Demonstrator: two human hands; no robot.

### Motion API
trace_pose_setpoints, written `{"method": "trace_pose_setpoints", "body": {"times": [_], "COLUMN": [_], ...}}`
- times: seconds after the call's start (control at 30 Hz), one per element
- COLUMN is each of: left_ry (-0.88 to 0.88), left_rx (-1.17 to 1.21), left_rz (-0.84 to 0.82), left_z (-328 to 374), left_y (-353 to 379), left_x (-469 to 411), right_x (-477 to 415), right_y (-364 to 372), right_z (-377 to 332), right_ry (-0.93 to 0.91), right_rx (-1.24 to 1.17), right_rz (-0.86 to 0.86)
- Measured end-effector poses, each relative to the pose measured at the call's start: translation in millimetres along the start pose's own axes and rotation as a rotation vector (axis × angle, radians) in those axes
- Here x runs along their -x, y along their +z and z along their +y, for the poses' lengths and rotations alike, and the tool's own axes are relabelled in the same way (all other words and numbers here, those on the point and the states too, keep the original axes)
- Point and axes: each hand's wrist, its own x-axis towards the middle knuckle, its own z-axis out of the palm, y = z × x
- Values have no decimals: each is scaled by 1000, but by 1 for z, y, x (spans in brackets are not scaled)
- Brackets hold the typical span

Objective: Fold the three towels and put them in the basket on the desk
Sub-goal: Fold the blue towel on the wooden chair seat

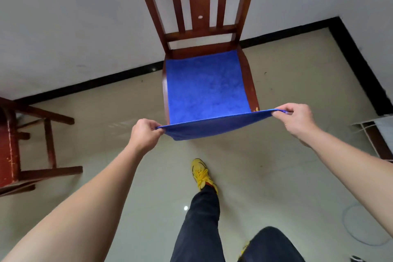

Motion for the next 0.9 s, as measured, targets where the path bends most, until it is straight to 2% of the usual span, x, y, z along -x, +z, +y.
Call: {"method": "trace_pose_setpoints", "body": {"times": [0.17, 0.43, 0.7, 0.9], "left_ry": [-3, -101, -250, -329], "left_rx": [105, 356, 543, 581], "left_rz": [-47, 25, 75, 72], "left_z": [32, 66, 79, 86], "left_y": [-31, -40, -7, 20], "left_x": [-58, -149, -267, -336], "right_x": [-50, -132, -249, -319], "right_y": [1, 21, 90, 134], "right_z": [-36, -81, -97, -95], "right_ry": [-22, -41, 99, 157], "right_rx": [-41, -151, -237, -279], "right_rz": [-3, -24, -78, -83]}}
